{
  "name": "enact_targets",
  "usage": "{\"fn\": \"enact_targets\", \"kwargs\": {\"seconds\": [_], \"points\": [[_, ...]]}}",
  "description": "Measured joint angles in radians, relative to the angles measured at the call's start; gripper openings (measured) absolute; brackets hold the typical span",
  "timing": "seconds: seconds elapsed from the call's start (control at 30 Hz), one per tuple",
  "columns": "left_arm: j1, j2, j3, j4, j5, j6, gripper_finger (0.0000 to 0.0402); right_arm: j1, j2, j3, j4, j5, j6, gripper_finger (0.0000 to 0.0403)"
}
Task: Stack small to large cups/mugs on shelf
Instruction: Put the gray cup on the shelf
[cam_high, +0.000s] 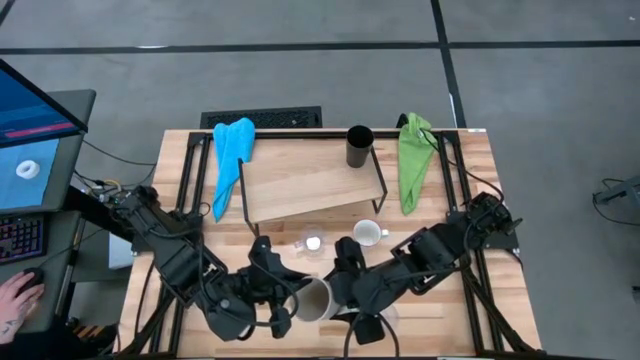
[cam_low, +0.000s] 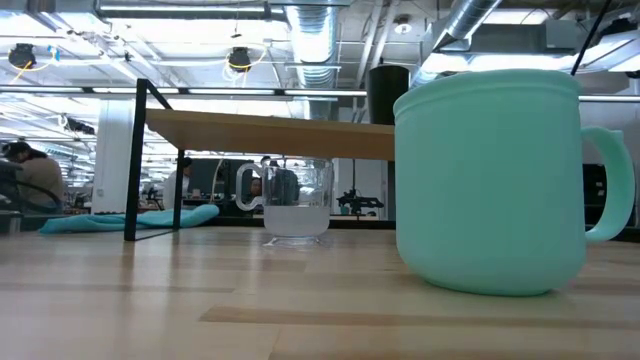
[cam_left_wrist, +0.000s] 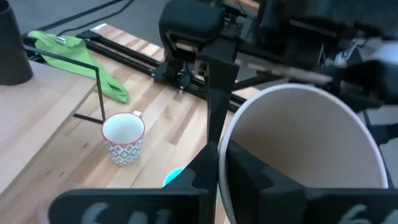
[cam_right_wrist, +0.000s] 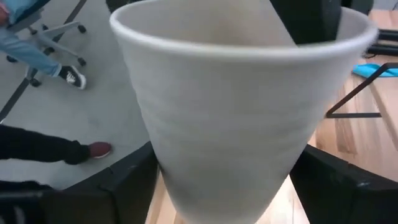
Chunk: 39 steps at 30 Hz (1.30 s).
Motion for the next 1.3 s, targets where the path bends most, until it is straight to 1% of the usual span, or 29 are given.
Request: {"fn": "enact_targets", "kwargs": {"seconds": [0.1, 0.2, 0.3, 0.4, 0.53, 0.6, 0.7, 0.9, 1.1, 1.17, 1.3], "points": [[0.000, -0.021, 0.000, 0.001, -0.014, -0.014, 0.0028, 0.000, -0.003, 0.000, 0.013, 0.002, -0.002, 0.0339], [0.000, -0.042, 0.000, 0.002, -0.024, -0.014, 0.0039, -0.001, -0.004, 0.000, 0.023, 0.003, 0.000, 0.0332], [0.002, -0.064, 0.001, -0.003, -0.054, -0.014, 0.0051, 0.005, -0.012, 0.000, 0.042, -0.013, -0.003, 0.0329], [0.001, -0.093, 0.002, -0.004, -0.068, 0.011, 0.0062, 0.011, -0.022, 0.000, 0.065, -0.014, -0.003, 0.0332], [-0.011, -0.139, 0.002, -0.003, -0.066, 0.041, 0.0071, 0.021, -0.039, 0.000, 0.097, 0.012, -0.014, 0.0331], [-0.018, -0.157, 0.002, 0.005, -0.073, 0.062, 0.0072, 0.038, -0.050, 0.000, 0.101, 0.043, -0.054, 0.0330], [-0.035, -0.176, 0.002, 0.003, -0.105, 0.089, 0.0073, 0.071, -0.073, 0.000, 0.124, 0.152, -0.158, 0.0330], [-0.045, -0.191, 0.002, 0.001, -0.108, 0.124, 0.0073, 0.133, -0.097, 0.000, 0.130, 0.464, -0.372, 0.0330], [-0.046, -0.182, 0.002, -0.007, -0.072, 0.126, 0.0073, 0.164, -0.098, 0.000, 0.132, 0.731, -0.702, 0.0330], [-0.051, -0.180, 0.001, -0.020, -0.065, 0.119, 0.0073, 0.169, -0.098, 0.000, 0.146, 0.785, -0.797, 0.0330], [-0.057, -0.180, 0.001, -0.023, -0.063, 0.111, 0.0073, 0.172, -0.098, 0.000, 0.196, 0.849, -0.975, 0.0330]]}}
